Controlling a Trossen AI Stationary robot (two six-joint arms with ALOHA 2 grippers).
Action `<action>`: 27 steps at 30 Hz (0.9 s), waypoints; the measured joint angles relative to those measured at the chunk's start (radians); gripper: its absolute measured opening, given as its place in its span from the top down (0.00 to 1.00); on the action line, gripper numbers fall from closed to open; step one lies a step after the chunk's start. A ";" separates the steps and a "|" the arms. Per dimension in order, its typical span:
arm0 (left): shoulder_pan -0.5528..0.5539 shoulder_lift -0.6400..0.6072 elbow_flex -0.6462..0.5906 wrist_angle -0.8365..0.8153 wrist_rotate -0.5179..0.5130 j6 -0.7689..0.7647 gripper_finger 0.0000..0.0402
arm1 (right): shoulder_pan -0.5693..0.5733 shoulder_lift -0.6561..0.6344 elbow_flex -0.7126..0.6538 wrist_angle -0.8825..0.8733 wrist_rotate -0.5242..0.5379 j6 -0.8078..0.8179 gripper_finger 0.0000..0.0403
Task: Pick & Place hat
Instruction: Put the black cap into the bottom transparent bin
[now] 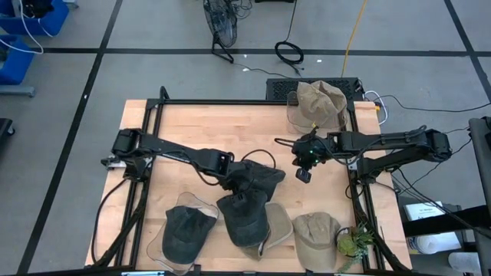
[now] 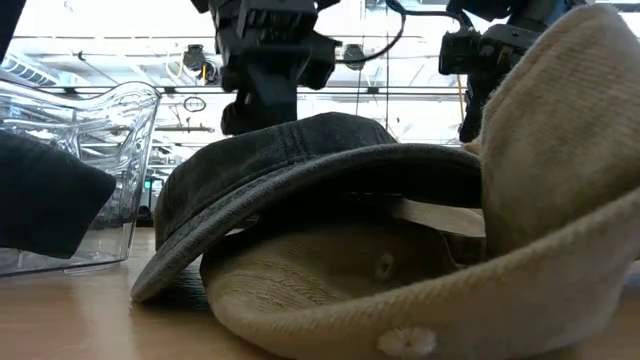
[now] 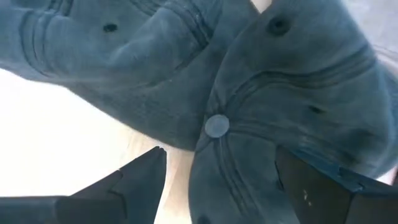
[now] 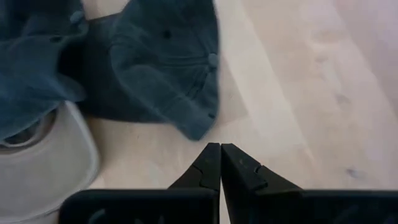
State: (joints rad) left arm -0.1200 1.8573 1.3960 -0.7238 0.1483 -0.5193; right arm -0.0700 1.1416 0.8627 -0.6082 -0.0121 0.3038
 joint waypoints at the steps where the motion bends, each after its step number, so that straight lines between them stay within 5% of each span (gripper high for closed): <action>1: 0.000 0.009 0.000 0.004 0.001 0.003 0.28 | 0.000 0.000 -0.003 0.002 -0.013 0.001 1.00; 18: 0.003 0.103 0.000 0.002 0.109 -0.008 0.33 | 0.000 -0.025 -0.005 0.112 -0.016 -0.013 1.00; 22: 0.003 0.103 0.000 0.003 0.144 -0.026 0.53 | 0.000 -0.028 -0.005 0.124 -0.016 -0.013 1.00; 27: 0.003 0.103 0.000 0.046 0.158 0.027 0.93 | 0.000 -0.028 -0.005 0.119 -0.016 -0.013 1.00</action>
State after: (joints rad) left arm -0.1165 1.9606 1.3960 -0.6777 0.3066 -0.4926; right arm -0.0700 1.1139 0.8577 -0.4889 -0.0277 0.2905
